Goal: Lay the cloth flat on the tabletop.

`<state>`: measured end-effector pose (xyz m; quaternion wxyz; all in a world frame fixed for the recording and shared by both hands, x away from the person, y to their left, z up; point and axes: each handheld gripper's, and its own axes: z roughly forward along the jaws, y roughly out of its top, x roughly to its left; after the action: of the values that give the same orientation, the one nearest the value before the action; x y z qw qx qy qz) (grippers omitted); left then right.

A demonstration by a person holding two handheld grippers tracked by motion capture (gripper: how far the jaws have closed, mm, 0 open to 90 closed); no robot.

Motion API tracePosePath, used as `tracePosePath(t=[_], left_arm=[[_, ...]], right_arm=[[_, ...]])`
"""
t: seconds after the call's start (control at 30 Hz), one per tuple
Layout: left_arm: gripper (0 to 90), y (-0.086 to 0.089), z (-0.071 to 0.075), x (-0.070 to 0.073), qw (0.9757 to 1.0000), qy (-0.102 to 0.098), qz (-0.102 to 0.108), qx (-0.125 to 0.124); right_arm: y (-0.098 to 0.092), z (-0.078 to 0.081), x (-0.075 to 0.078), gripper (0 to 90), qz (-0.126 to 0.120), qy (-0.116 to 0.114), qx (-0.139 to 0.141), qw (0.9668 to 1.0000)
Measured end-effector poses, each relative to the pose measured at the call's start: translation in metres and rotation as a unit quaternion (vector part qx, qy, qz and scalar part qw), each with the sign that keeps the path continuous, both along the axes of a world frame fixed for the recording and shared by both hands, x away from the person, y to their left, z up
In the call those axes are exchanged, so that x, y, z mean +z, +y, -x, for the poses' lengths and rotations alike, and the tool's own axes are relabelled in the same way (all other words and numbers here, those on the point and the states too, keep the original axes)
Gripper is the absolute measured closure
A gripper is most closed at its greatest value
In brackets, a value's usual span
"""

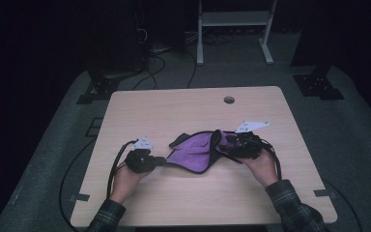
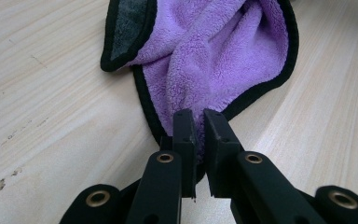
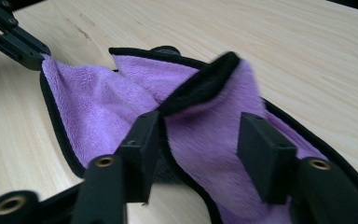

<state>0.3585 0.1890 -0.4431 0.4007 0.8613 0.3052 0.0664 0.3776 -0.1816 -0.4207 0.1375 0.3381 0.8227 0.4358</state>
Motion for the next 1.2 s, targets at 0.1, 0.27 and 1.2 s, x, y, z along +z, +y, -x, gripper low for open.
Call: tracePosePath(t=[0.1,0.27,1.2], left_arm=[[83.6,0.000,-0.001,0.000,1.0000,0.001,0.000,-0.001],[83.7,0.000,0.000,0.000,1.0000,0.000,-0.002,-0.001],[84.1,0.036,-0.002,0.032,0.9960,-0.040,0.061,0.052]], right_arm=[[0.010,0.001,-0.002,43.4,0.006,-0.007,-0.003,1.0000],[0.028,-0.006,-0.008,46.4,0.007,-0.006,-0.020,0.9998],[-0.047,0.003,0.028,87.1,-0.025,-0.039,-0.060,0.9972]])
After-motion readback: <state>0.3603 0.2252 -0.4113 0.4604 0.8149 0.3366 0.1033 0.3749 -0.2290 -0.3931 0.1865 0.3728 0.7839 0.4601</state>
